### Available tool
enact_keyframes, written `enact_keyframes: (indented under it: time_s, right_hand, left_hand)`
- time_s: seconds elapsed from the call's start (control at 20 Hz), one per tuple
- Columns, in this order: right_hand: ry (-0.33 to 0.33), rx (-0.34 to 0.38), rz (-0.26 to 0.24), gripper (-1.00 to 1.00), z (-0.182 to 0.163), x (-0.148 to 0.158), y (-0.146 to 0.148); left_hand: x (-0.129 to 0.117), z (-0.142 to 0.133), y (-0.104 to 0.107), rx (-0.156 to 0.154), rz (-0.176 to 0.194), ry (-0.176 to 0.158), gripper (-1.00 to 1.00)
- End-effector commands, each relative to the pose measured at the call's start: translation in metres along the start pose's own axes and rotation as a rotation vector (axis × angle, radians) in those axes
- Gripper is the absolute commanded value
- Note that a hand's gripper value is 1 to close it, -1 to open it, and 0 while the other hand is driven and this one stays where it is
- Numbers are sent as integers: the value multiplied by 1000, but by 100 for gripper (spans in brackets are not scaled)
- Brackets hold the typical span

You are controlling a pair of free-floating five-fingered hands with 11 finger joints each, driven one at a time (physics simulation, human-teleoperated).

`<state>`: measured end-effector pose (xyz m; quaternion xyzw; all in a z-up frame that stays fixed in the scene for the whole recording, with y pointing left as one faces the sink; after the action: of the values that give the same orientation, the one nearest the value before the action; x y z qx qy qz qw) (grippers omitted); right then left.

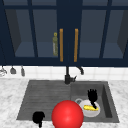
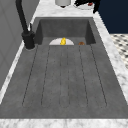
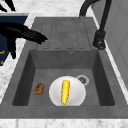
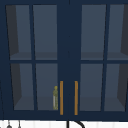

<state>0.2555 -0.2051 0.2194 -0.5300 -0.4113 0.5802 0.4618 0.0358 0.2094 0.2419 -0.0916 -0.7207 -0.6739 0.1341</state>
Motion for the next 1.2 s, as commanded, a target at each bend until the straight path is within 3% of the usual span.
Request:
enact_keyframes:
  time_s: [0.0,0.65,1.15]
  right_hand:
    - [0,-33,-78,-100,26,-2,-6]
    - [-9,-29,-115,-100,130,-10,-33]
    - [-51,-74,-175,-100,179,-19,-13]
  left_hand:
    - [0,0,0,0,0,0,0]
    - [0,0,0,0,0,0,0]
    - [0,0,0,0,0,0,0]
